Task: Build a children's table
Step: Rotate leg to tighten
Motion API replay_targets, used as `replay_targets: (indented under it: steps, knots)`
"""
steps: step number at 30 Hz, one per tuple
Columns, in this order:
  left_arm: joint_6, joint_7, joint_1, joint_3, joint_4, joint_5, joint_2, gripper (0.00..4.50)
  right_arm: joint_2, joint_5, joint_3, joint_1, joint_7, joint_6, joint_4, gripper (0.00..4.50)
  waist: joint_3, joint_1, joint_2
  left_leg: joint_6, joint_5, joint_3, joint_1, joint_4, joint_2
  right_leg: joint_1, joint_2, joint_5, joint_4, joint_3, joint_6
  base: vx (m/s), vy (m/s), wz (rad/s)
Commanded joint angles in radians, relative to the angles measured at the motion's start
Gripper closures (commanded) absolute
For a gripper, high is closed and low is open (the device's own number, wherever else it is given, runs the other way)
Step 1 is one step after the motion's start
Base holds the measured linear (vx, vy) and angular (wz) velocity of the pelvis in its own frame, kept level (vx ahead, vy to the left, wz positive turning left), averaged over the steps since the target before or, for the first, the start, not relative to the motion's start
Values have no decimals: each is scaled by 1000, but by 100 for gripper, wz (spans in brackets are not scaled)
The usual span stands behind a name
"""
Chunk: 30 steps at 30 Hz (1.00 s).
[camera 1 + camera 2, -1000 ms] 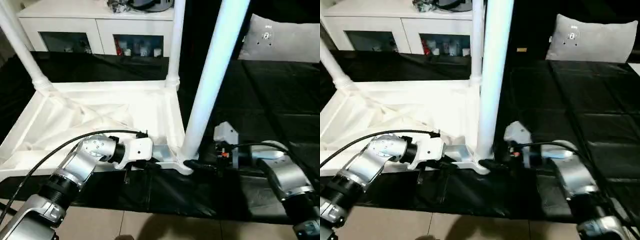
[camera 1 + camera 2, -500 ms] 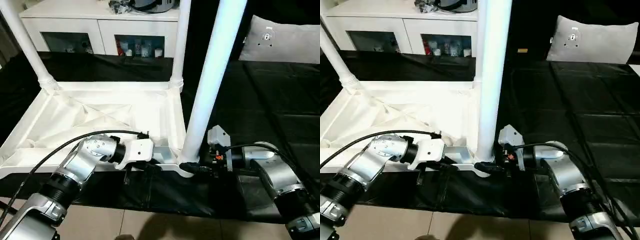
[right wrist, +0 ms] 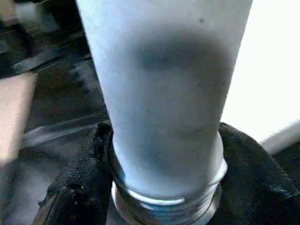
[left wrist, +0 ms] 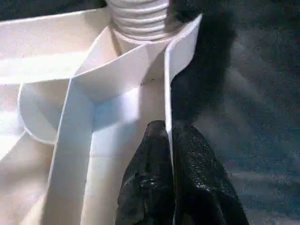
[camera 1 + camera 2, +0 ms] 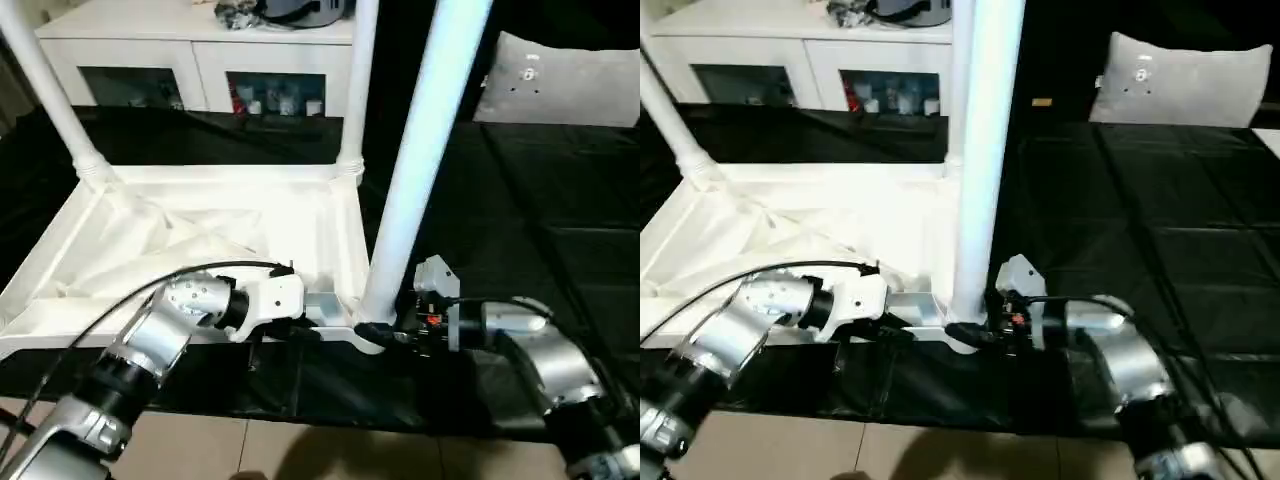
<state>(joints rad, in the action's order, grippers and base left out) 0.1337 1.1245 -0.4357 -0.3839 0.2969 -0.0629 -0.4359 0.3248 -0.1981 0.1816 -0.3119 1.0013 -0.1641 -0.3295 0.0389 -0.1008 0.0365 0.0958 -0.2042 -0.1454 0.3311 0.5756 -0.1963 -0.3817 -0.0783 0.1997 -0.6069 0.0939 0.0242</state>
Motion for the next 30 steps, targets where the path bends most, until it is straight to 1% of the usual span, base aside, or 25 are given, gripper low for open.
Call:
replay_targets:
  steps: [1, 2, 3, 4, 5, 6, 7, 8, 9, 10, 11, 12, 13, 15, 16, 18, 20, 21, 22, 24, 25, 26, 28, 29, 30]
  knots:
    - [78, -74, 19, -54, -93, 12, 105, 450, -96, 16, 16, -5, -157, -59, -54, 174, -40, 6, -1, -15, -238, -2, 15, -75, -27, 50, -69, 359, 90, -51, 155, 0, 0, 0]
    - [107, -114, 22, -54, -110, 1, 136, 450, -129, 19, 1, -16, -212, -65, -75, 174, -40, 14, -5, -11, -245, 1, 17, -76, -24, 51, -68, 399, 96, -48, 134, 0, 0, 0]
    - [121, -133, 24, -54, -118, -4, 150, 450, -143, 21, -6, -22, -237, -68, -84, 174, -40, 19, -3, -8, -248, 2, 19, -77, -25, 52, -69, 406, 94, -48, 128, 0, 0, 0]
    - [148, -176, 25, -59, -130, -20, 188, 450, -177, 34, -22, -41, -309, -68, -115, 174, -39, 25, -2, -9, -257, 1, 15, -76, -23, 46, -67, 427, 101, -48, 118, 0, 0, 0]
    - [148, -176, 25, -59, -130, -20, 188, 450, -177, 34, -22, -41, -309, -68, -115, 174, -38, 33, -2, -9, -269, 1, 15, -74, -21, 43, -66, 435, 103, -48, 119, 0, 0, 0]
    - [162, -225, 23, -62, -128, -40, 227, 450, -212, 45, -41, -63, -389, -65, -151, 174, -38, 36, -2, -9, -272, 2, 15, -74, -21, 42, -66, 444, 104, -47, 117, 0, 0, 0]
    - [181, -292, 13, -62, -117, -67, 275, 450, -257, 41, -75, -90, -484, -72, -196, 174, -38, 44, -6, -10, -275, 1, 14, -73, -20, 41, -66, 454, 107, -47, 113, 0, 0, 0]
    - [193, -313, 10, -62, -115, -75, 286, 450, -272, 38, -88, -97, -510, -77, -207, 174, -38, 46, -4, -12, -284, 1, 11, -71, -18, 38, -65, 470, 111, -45, 109, 0, 0, 0]
    - [187, -352, -5, -54, -94, -93, 297, 450, -279, 37, -90, -103, -508, -77, -219, 174, -39, 48, -9, -15, -282, 1, 14, -70, -17, 39, -65, 473, 111, -45, 105, 0, 0, 0]
    - [181, -376, -16, -49, -78, -105, 302, 450, -281, 38, -88, -106, -502, -76, -224, 174, -39, 44, -6, -24, -281, -1, 9, -69, -17, 33, -64, 475, 114, -46, 101, 0, 0, 0]
    - [184, -391, -22, -46, -73, -115, 305, 450, -283, 44, -86, -106, -498, -74, -225, 139, -40, 40, -6, -33, -278, -3, 7, -67, -16, 30, -63, 470, 115, -48, 100, 0, 0, 0]
    - [192, -396, -23, -45, -76, -122, 301, 450, -290, 37, -96, -105, -497, -69, -224, 119, -40, 40, -6, -36, -275, -3, 9, -69, -17, 32, -63, 465, 114, -48, 100, 0, 0, 0]
    - [208, -391, -17, -44, -89, -125, 292, 450, -298, 23, -112, -102, -492, -66, -215, 105, -41, 37, -7, -39, -256, -2, 16, -71, -19, 37, -65, 441, 111, -49, 100, 0, 0, 0]
    - [218, -391, -12, -42, -97, -128, 287, 450, -301, 20, -121, -101, -494, -64, -213, 93, -44, 35, -6, -41, -241, 0, 18, -73, -22, 38, -65, 400, 105, -50, 111, 0, 0, 0]
    - [224, -393, -8, -41, -101, -131, 286, 450, -301, 20, -125, -101, -496, -60, -213, 68, -44, 34, -5, -40, -225, 0, 20, -73, -24, 39, -64, 359, 100, -50, 123, 0, 0, 0]
    - [234, -386, 1, -33, -106, -136, 272, 450, -285, 22, -128, -90, -478, -41, -202, 63, -45, 34, -3, -38, -216, 0, 23, -72, -26, 42, -65, 316, 95, -51, 139, 0, 0, 0]
    - [225, -377, 2, -25, -97, -134, 252, 450, -255, 18, -129, -70, -445, -22, -177, 36, -46, 33, -3, -43, -214, -3, 22, -71, -25, 43, -65, 284, 93, -52, 152, 0, 0, 0]
    - [213, -368, 0, -25, -90, -132, 242, 450, -241, 16, -132, -63, -431, -17, -168, 24, -47, 31, -3, -45, -207, -3, 21, -70, -25, 44, -65, 272, 93, -53, 154, 0, 0, 0]
    - [178, -347, -2, -23, -72, -126, 218, 450, -208, 14, -139, -47, -392, -4, -145, 24, -47, 30, -5, -51, -197, -4, 22, -69, -24, 45, -64, 254, 90, -53, 159, 0, 0, 0]
    - [158, -336, -2, -22, -63, -123, 204, 450, -188, 12, -143, -37, -367, 5, -130, 6, -49, 24, -5, -60, -183, -5, 23, -67, -23, 47, -64, 245, 91, -52, 156, 0, 0, 0]
    - [139, -321, -2, -19, -50, -119, 189, 450, -160, 11, -142, -26, -331, 20, -108, 6, -48, 21, -3, -64, -178, -5, 23, -67, -23, 47, -64, 244, 92, -53, 153, 0, 0, 0]
    - [117, -304, -4, -16, -33, -116, 170, 450, -123, 11, -133, -11, -281, 37, -79, 6, -49, 17, -5, -67, -169, -6, 24, -67, -23, 48, -63, 237, 90, -52, 154, 0, 0, 0]
    - [62, -265, -7, -13, -4, -107, 139, 450, -57, 21, -113, 13, -202, 61, -34, 6, -49, 7, -5, -73, -166, -8, 21, -65, -24, 48, -63, 239, 92, -53, 146, 0, 0, 0]
    - [29, -229, -9, -15, 4, -98, 119, 450, -26, 17, -113, 18, -167, 68, -19, 6, -49, 7, -2, -74, -160, -7, 25, -66, -23, 50, -63, 230, 90, -52, 150, 0, 0, 0]
    - [25, -225, -9, -15, 5, -97, 117, 450, -23, 17, -113, 19, -163, 68, -18, 6, -49, 7, -3, -77, -160, -6, 25, -66, -23, 50, -63, 233, 92, -51, 148, 0, 0, 0]
